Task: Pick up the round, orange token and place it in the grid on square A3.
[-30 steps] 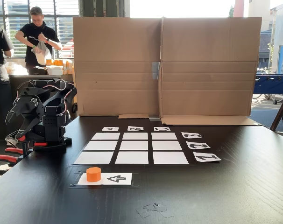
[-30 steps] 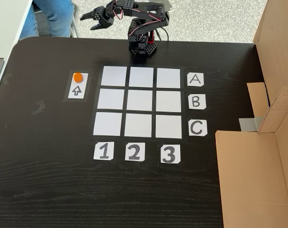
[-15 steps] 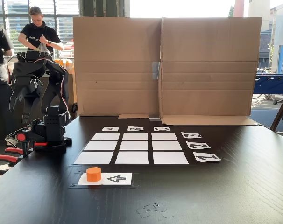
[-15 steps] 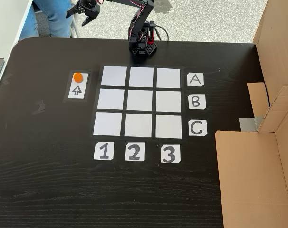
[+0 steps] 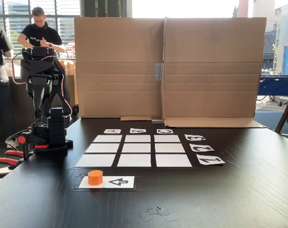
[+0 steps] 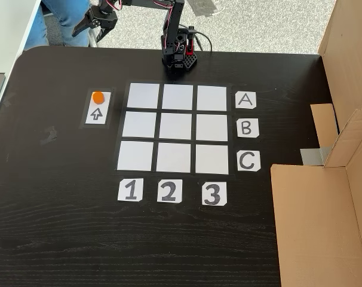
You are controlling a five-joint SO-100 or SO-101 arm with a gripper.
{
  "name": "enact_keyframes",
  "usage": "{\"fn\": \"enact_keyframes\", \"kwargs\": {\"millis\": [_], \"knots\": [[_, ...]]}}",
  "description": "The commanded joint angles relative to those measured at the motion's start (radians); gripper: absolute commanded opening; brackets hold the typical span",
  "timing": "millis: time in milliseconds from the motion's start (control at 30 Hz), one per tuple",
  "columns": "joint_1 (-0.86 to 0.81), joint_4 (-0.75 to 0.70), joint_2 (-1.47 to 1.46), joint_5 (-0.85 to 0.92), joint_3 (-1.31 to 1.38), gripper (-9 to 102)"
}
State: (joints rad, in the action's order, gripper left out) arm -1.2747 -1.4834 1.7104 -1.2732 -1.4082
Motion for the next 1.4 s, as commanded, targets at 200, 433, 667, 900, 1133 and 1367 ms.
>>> {"fn": "enact_keyframes", "kwargs": {"millis": [200,433,667,900,1133,1367], "knots": [[0.11,-0.032,-0.14,0.008,0.141,38],[0.202,-0.028,-0.213,0.002,0.146,38],[0.261,-0.028,-0.288,0.002,0.153,38],[0.27,-0.014,-0.385,0.002,0.181,38],[0.264,0.018,-0.456,0.061,0.212,38],[0.278,0.023,-0.522,0.112,0.215,38]]}}
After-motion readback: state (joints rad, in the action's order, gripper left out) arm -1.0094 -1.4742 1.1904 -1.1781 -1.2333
